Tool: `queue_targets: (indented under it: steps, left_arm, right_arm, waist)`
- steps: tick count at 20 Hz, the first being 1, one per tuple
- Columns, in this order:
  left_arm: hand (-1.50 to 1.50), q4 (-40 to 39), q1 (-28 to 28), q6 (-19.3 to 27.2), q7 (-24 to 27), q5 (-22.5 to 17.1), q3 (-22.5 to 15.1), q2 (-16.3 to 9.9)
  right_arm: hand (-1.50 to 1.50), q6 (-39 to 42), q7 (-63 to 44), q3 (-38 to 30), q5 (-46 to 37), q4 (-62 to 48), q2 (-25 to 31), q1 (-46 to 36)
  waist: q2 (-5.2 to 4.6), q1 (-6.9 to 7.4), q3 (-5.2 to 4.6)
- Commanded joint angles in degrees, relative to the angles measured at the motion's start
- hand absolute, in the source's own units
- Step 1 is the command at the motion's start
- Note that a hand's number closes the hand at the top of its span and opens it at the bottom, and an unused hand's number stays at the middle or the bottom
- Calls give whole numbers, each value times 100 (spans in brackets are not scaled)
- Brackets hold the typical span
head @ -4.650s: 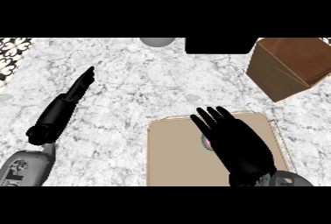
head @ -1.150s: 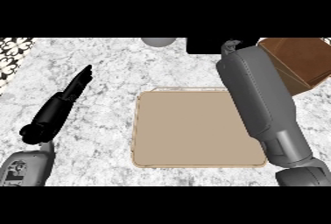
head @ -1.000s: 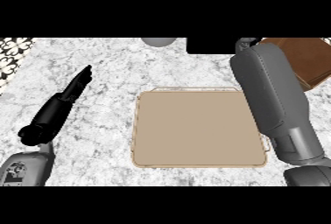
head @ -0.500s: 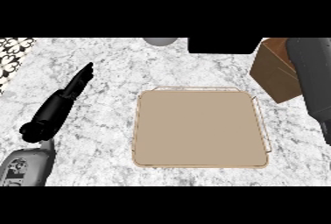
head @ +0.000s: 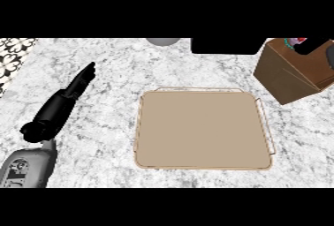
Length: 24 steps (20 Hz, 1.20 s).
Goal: Pick the cupcake from the tray and place it in the cardboard box
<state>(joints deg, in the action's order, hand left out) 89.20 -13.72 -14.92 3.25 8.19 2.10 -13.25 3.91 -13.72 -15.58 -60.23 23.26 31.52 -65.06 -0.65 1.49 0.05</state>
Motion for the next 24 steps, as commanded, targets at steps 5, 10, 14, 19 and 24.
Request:
queue_targets:
  steps: [5, 10, 14, 19, 24]
  left_arm:
    - [0, -273, -275, 27, -30, 69, -14, 74]
    - [0, -108, 78, -35, 154, 76, -11, 22]
    - [0, 90, -50, 83, -134, 135, -69, 113]
    - [0, 33, 198, -60, 127, -5, 34, 18]
    - [0, 84, 85, -35, -92, 3, -30, 112]
  right_arm:
    - [-150, 1108, 604, -78, 60, -976, 616, -38]
    - [-150, 1139, 1959, -182, 316, -889, 604, 392]
    - [-150, 351, 2233, -955, 1100, -477, 354, 199]
    - [-150, -132, 2359, -2740, 2785, -482, 466, 42]
    - [-150, -273, 2406, -3443, 3463, -654, 656, 429]
  waist:
    - [-49, 56, 3]
    - [-7, 37, 5]
    - [33, -28, 12]
    - [11, -13, 29]
    - [6, -27, 12]
